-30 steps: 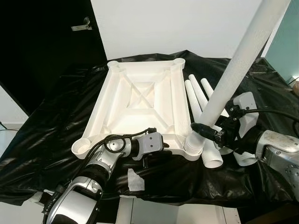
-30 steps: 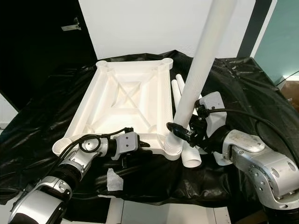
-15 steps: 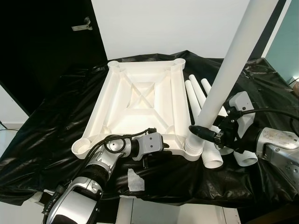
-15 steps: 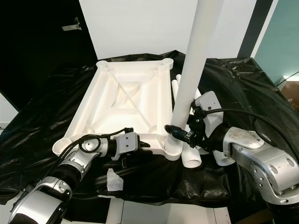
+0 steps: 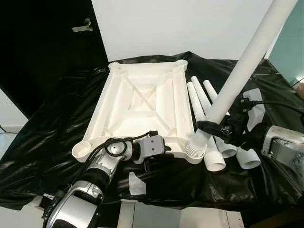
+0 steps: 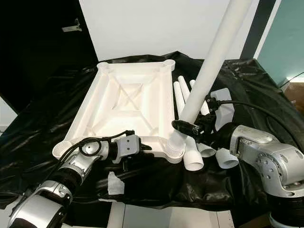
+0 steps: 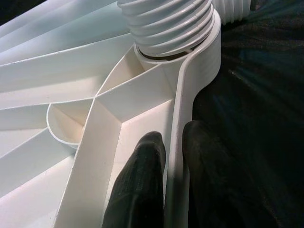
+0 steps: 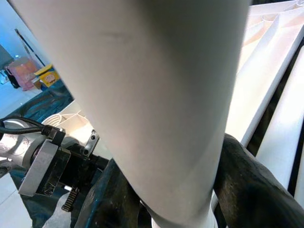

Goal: Building children table

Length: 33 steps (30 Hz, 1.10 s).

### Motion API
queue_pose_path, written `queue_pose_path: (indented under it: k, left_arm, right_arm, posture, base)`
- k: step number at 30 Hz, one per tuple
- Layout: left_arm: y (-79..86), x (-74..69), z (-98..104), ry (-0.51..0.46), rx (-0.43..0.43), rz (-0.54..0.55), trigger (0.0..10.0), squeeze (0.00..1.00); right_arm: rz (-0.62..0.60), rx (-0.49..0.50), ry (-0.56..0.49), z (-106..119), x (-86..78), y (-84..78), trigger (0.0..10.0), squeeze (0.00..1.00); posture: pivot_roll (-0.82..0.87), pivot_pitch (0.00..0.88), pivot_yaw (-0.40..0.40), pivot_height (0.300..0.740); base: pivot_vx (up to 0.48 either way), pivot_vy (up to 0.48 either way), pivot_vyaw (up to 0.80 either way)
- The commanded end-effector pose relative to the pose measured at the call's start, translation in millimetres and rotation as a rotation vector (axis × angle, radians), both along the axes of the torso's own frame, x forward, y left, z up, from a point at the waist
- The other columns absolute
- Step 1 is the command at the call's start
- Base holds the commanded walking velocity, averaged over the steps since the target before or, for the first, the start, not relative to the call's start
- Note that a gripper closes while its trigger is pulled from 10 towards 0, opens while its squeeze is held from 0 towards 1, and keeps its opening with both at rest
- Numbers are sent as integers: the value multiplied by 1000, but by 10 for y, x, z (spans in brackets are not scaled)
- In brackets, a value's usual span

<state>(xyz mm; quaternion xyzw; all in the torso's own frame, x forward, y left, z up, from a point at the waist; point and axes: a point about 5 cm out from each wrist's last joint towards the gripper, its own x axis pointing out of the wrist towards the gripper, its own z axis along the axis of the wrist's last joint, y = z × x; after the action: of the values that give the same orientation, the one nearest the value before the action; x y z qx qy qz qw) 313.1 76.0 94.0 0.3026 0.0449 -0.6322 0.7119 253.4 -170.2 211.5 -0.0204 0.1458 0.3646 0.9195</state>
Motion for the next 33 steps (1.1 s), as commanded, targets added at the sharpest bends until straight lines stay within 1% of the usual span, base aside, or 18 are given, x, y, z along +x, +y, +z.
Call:
queue_pose_path:
  k: [1,5,7,9,13,14,16,19,21,27,29,31,33]
  left_arm:
    - [119,-73,-304,74,54,138,10000,0]
    - [114,-71,-302,73,54,138,10000,0]
    - [107,-71,-302,72,53,137,10000,0]
    - [107,-71,-302,72,53,137,10000,0]
    - [107,-72,-306,74,52,139,10000,0]
    - [107,-72,-306,74,52,139,10000,0]
    - [103,-74,-308,74,50,140,10000,0]
    - [100,-76,-310,75,49,141,10000,0]
    - [100,-76,-310,75,48,142,10000,0]
    - [111,-83,-322,77,49,147,10000,0]
    - [115,-82,-324,76,51,148,10000,0]
    - [115,-82,-324,76,51,148,10000,0]
    - [111,-79,-321,75,51,147,10000,0]
  right_arm:
    - [68,0,154,-220,-84,105,10000,0]
    - [64,7,166,-187,-75,102,10000,0]
    - [56,-12,187,-161,-66,54,10000,0]
    - [56,-12,187,-161,-66,54,10000,0]
    - [76,-80,188,-146,-71,-17,10000,0]
    - [76,-80,188,-146,-71,-17,10000,0]
    - [96,-134,168,-132,-67,-42,10000,0]
    - [102,-159,157,-128,-58,-55,10000,0]
    - [100,-161,157,-126,-54,-57,10000,0]
    - [59,-172,105,-110,13,-59,10000,0]
    - [56,-185,64,-116,37,-27,10000,0]
    - [56,-185,64,-116,37,-27,10000,0]
    - [66,-208,33,-159,48,20,10000,0]
  posture:
    - [-161,37,31,740]
    - [-163,37,30,740]
    - [-166,37,29,740]
    - [-166,37,29,740]
    - [-166,37,27,740]
    - [-166,37,27,740]
    - [-164,38,23,740]
    - [-162,38,21,740]
    - [-162,38,21,740]
    - [-157,36,21,740]
    - [-158,35,22,740]
    - [-158,35,22,740]
    - [-157,33,23,740]
  base:
    - [0,0,0]
    - [0,0,0]
    - [0,0,0]
    - [0,0,0]
    - [0,0,0]
    - [0,0,0]
    - [0,0,0]
    - [0,0,0]
    - [0,0,0]
    - [0,0,0]
    - [0,0,0]
    - [0,0,0]
    - [0,0,0]
